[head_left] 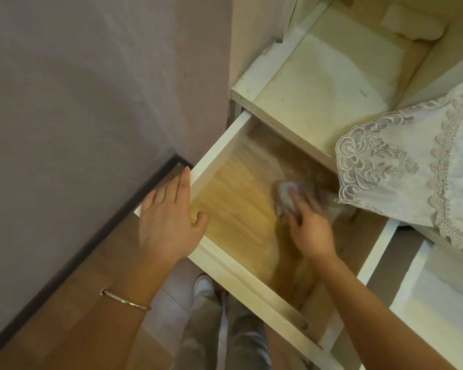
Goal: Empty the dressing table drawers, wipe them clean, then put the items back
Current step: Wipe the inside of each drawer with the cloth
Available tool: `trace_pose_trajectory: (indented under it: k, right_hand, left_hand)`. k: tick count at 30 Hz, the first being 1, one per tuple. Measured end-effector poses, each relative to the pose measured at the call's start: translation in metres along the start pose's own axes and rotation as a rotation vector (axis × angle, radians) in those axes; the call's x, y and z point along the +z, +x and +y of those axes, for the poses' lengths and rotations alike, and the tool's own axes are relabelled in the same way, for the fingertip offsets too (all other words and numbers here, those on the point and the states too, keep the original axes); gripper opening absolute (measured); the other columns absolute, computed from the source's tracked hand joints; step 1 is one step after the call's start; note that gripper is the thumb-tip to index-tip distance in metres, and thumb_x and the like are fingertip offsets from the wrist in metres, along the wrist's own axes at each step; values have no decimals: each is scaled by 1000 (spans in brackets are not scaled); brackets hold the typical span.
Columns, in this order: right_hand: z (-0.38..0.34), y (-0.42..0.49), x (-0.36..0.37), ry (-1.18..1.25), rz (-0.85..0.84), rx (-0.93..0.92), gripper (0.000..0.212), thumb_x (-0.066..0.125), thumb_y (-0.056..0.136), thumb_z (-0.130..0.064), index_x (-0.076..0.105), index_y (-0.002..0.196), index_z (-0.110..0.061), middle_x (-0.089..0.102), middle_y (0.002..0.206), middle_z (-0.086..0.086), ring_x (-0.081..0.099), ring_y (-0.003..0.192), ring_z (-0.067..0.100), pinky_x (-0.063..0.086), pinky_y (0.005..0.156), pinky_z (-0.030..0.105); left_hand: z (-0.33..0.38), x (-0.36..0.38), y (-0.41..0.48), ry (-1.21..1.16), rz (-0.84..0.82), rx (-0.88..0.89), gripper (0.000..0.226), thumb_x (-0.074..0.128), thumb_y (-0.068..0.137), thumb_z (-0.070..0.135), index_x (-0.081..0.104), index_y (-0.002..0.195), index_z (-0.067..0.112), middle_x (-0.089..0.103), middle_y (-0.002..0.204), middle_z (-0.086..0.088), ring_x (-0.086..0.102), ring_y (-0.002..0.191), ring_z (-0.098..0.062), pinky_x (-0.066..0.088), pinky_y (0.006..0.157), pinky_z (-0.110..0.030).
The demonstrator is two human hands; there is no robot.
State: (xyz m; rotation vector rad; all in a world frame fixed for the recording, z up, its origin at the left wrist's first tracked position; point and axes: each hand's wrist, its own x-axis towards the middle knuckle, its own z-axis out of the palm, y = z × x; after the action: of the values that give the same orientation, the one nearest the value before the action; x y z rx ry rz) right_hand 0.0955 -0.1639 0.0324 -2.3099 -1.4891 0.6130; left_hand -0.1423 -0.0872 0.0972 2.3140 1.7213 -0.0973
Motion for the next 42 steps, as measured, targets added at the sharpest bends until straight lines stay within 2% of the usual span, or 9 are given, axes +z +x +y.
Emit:
trace_pose_trajectory:
  k: [3, 11, 13, 15, 20, 24, 28, 35, 42]
  right_hand:
    - [-9, -12, 1, -69, 89, 72, 46, 52, 92, -24, 44, 137, -19, 34, 149, 12, 20, 139, 38, 12, 116, 44]
    - [-100, 9, 46, -88, -264, -610, 41, 50, 89, -28, 54, 129, -23, 40, 145, 8, 21, 140, 36, -2, 112, 38]
    - [-96, 10, 44, -132, -276, -656, 42, 46, 85, -33, 61, 122, -21, 51, 137, 11, 35, 133, 41, 10, 110, 47]
    - [-78, -8, 32, -114, -286, -629, 43, 42, 82, -33, 64, 117, -21, 57, 131, 10, 42, 128, 39, 20, 104, 51]
    - [-14, -63, -6, -132, -337, -492, 50, 67, 80, -22, 54, 127, -30, 45, 142, 1, 21, 136, 24, 31, 106, 46]
    - [-36, -44, 1, -137, -395, -463, 46, 52, 91, -24, 44, 135, -32, 28, 151, -4, 10, 143, 24, 18, 117, 43]
    - [-76, -12, 13, -150, -435, -480, 48, 58, 89, -22, 45, 135, -29, 27, 153, -2, 10, 144, 26, 15, 116, 38]
    - [-24, -73, -35, -312, -544, -278, 47, 50, 92, -30, 35, 134, -43, 21, 150, -14, 15, 136, 21, 47, 90, 31]
    - [-70, -36, -8, -278, -463, -378, 45, 46, 93, -24, 39, 135, -38, 29, 147, -14, 15, 136, 23, 46, 93, 40]
  left_hand:
    - [0, 1, -1, -8, 52, 1, 73, 36, 77, 40, 28, 142, 8, 39, 143, -12, 33, 132, -29, 20, 110, -43]
    - [-4, 6, -17, -81, 158, -88, 63, 24, 82, 36, 42, 132, 2, 51, 132, -16, 32, 133, -32, 10, 109, -41]
    - [-4, 6, -17, -79, 162, -82, 63, 23, 82, 37, 42, 132, 2, 52, 131, -16, 33, 133, -31, 9, 109, -40]
    - [-3, 6, -16, -80, 158, -93, 64, 22, 81, 36, 42, 132, 3, 52, 132, -15, 33, 133, -31, 8, 110, -40]
    - [-2, 6, -18, -89, 153, -103, 61, 27, 81, 31, 40, 132, 3, 52, 132, -16, 34, 132, -31, 12, 112, -44]
    - [-2, 5, -17, -102, 136, -101, 60, 34, 81, 30, 38, 134, 4, 51, 133, -14, 32, 133, -29, 7, 112, -40]
    - [-3, 5, -16, -97, 137, -106, 61, 32, 81, 31, 37, 136, 5, 50, 134, -13, 31, 133, -26, 5, 113, -37]
    - [-2, 5, -17, -88, 144, -94, 57, 39, 80, 31, 44, 129, 2, 57, 123, -17, 44, 122, -34, 19, 110, -46]
    - [-2, 4, -16, -119, 142, -103, 58, 32, 80, 33, 46, 128, 4, 59, 120, -15, 49, 115, -33, 20, 110, -45]
